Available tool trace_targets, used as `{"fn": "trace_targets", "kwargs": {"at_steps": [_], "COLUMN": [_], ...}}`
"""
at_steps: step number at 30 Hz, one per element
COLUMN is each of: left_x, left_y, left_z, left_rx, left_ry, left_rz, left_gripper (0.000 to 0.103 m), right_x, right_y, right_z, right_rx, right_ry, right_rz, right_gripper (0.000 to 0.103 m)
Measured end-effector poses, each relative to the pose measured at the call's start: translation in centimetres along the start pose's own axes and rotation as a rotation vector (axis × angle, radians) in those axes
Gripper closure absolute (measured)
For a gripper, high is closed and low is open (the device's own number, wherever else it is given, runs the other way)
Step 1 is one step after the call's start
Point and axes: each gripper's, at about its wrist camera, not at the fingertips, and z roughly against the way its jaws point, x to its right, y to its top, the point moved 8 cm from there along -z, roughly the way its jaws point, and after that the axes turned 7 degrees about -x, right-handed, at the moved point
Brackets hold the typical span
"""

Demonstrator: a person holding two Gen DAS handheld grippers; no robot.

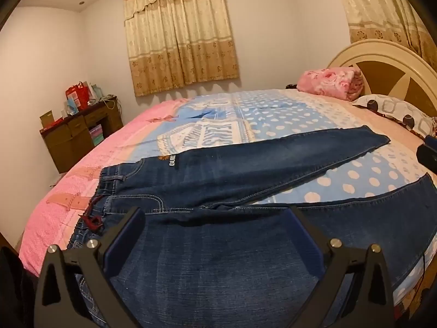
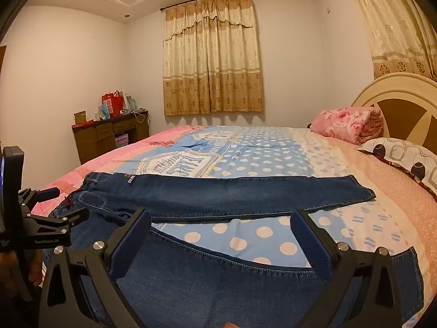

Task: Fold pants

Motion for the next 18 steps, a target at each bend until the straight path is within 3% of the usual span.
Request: {"fn": "trace_targets", "kwargs": {"at_steps": [3, 9, 18], "left_x": [1.1, 0.5, 0.5], "left_y": [0.2, 0.0, -0.1], "left_z": [0.2, 0.4, -0.1], "left_rx": [-0.002, 0.013, 0.003], "left_ry": [0.029, -0.016, -0.019], "left_rz": [-0.044, -0.009, -0.015], "left_gripper": [0.0, 0.0, 0.0], "right_x": [0.0, 0.5, 1.1], "right_y": [-0.1, -0.8, -0.9], "right_z": [-0.1, -0.6, -0.7], "right_rx": [-0.002, -0.009, -0.028], "right_ry": [-0.002, -0.007, -0.013], "right_rz": [0.0, -0.003, -0.012], "right_gripper": [0.001, 0.001, 0.001]}}
